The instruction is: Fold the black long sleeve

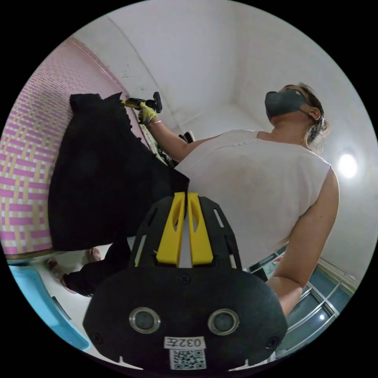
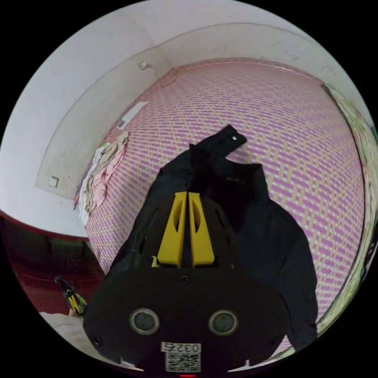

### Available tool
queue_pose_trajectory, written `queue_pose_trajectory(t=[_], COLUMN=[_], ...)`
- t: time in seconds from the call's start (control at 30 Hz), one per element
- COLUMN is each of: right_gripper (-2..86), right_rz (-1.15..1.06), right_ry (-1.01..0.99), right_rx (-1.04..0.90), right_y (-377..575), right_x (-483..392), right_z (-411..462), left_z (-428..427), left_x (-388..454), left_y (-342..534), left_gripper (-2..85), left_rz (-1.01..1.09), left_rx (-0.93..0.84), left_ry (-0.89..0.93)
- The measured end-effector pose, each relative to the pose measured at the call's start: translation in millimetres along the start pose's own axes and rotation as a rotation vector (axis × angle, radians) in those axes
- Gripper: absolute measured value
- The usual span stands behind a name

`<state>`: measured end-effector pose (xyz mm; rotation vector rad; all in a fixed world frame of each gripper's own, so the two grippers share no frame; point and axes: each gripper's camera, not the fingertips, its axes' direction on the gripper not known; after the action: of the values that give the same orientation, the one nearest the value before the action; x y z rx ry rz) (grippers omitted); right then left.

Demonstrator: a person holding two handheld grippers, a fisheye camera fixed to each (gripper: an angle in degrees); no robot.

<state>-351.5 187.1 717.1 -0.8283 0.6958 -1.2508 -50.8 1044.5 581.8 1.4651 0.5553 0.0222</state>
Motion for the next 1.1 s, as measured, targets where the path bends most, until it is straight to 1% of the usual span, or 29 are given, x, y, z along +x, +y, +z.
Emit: queue_pose_trajectory(t=[0.03,0.1,0.17,0.27,0.37,0.4,0.43,0.5,0.53,0.6,0.63,0.67,0.7,0.77,0.87,0.93,1.0,1.07,1.1], right_gripper=[-1.0,-1.0,-0.9,-0.7,0.5,2.3,5.9,7.7,7.0,5.9,5.5,5.4,5.4,5.9,6.4,6.4,6.4,6.6,6.7], right_rz=[0.045,0.132,0.178,0.184,0.145,0.138,0.141,0.205,0.25,0.255,0.219,0.163,0.142,0.115,0.147,0.158,0.162,0.131,0.121], right_ry=[-0.019,-0.045,-0.07,-0.083,-0.11,-0.106,-0.095,-0.063,-0.047,-0.062,-0.097,-0.145,-0.16,-0.233,-0.383,-0.411,-0.417,-0.367,-0.338], right_rx=[0.026,-0.003,-0.068,-0.079,-0.022,-0.018,-0.042,-0.122,-0.109,-0.008,0.039,0.049,0.041,-0.02,-0.1,-0.122,-0.11,-0.094,-0.094], right_y=[23,50,74,91,98,100,102,110,123,150,172,197,209,263,315,331,336,330,327], right_x=[28,69,102,113,108,107,108,118,125,127,124,119,116,109,106,105,104,97,95], right_z=[-5,6,33,43,33,32,34,39,32,8,-5,-13,-14,-12,4,14,17,16,15], left_z=[13,35,62,89,115,120,134,156,166,163,151,131,120,76,41,34,35,42,45], left_x=[-7,-24,-55,-74,-74,-76,-81,-92,-94,-81,-72,-67,-67,-74,-97,-109,-114,-121,-123], left_y=[-1,-1,5,8,6,5,5,7,9,10,11,14,17,34,51,54,49,35,31], left_gripper=[-0.8,-0.8,-0.8,-0.8,-0.4,-0.4,0.3,2.7,3.7,3.2,2.6,2.1,1.9,0.9,0.6,0.6,0.8,1.6,1.9], left_rz=[-0.01,-0.041,-0.127,-0.181,-0.182,-0.19,-0.206,-0.249,-0.249,-0.195,-0.164,-0.165,-0.179,-0.275,-0.453,-0.522,-0.543,-0.535,-0.527], left_rx=[-0.021,-0.064,-0.128,-0.196,-0.245,-0.256,-0.278,-0.332,-0.347,-0.289,-0.218,-0.123,-0.071,0.115,0.267,0.324,0.346,0.335,0.325], left_ry=[0.022,0.031,0.035,0.013,-0.038,-0.062,-0.098,-0.102,-0.081,-0.062,-0.072,-0.115,-0.149,-0.296,-0.455,-0.537,-0.62,-0.711,-0.716])
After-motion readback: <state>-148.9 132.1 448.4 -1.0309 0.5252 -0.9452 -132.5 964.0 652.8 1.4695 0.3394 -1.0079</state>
